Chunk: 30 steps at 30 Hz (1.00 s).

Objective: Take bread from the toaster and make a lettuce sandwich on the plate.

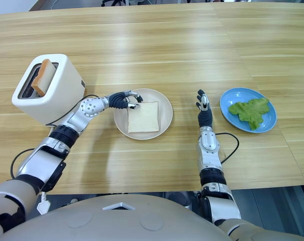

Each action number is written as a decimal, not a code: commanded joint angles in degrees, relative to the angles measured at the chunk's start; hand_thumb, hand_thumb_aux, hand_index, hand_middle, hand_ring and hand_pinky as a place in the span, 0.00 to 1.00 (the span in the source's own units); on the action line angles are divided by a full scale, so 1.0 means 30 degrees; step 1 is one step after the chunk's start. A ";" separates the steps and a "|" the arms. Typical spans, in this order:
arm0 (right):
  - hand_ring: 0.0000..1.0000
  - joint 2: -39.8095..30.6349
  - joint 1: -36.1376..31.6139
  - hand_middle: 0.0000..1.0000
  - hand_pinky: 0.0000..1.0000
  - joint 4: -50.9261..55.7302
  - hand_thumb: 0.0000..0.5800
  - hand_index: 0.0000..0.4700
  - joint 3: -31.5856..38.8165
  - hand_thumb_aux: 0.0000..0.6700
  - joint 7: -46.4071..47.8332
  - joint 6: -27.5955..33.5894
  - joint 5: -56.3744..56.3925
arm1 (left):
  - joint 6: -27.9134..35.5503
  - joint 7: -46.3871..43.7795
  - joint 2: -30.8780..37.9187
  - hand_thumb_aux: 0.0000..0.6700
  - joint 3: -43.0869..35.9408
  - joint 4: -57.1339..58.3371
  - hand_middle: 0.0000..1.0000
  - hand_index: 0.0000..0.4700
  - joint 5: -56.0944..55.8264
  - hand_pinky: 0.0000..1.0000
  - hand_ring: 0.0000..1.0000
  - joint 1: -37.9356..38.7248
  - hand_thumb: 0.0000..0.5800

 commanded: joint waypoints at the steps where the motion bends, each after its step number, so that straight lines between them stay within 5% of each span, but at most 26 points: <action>1: 0.00 -0.0042 0.0187 0.00 0.00 -0.0386 0.00 0.00 0.0015 0.00 0.0110 0.0383 0.0075 | -0.1078 0.4690 0.1420 0.00 -0.1107 -0.1333 0.00 0.00 0.4753 0.00 0.00 -0.0557 0.00; 10: 0.00 -0.0059 0.0461 0.00 0.00 -0.1479 0.00 0.00 0.0316 0.00 0.0176 0.0470 -0.0166 | 0.0085 1.1752 0.4018 0.00 -0.1150 -0.9082 0.00 0.00 1.1907 0.00 0.00 0.0735 0.00; 16: 0.00 -0.1549 0.2669 0.00 0.00 -1.1330 0.00 0.00 0.0106 0.00 0.0014 0.2036 -0.2004 | -0.0479 0.9365 0.3041 0.00 0.0557 -1.0243 0.00 0.00 0.6373 0.00 0.00 0.3400 0.00; 21: 0.00 -0.5208 0.3873 0.00 0.00 -1.6868 0.00 0.00 -0.2065 0.00 -0.0050 0.4387 -0.6491 | -0.0570 0.7480 0.1737 0.00 0.2148 -1.2339 0.00 0.00 0.0885 0.00 0.00 0.6819 0.00; 25: 0.00 -0.8611 0.4295 0.00 0.00 -1.4884 0.00 0.00 -0.3351 0.00 -0.0476 0.4635 -0.9467 | 0.0545 0.6620 0.0693 0.00 0.3654 -1.4036 0.00 0.00 -0.1947 0.00 0.00 0.9017 0.00; 30: 0.00 -1.2439 0.4067 0.00 0.00 -0.7526 0.00 0.00 -0.1672 0.00 -0.2573 0.3995 -1.3043 | 0.1290 0.6255 0.0519 0.00 0.5399 -1.4758 0.00 0.00 -0.3085 0.00 0.00 1.0828 0.00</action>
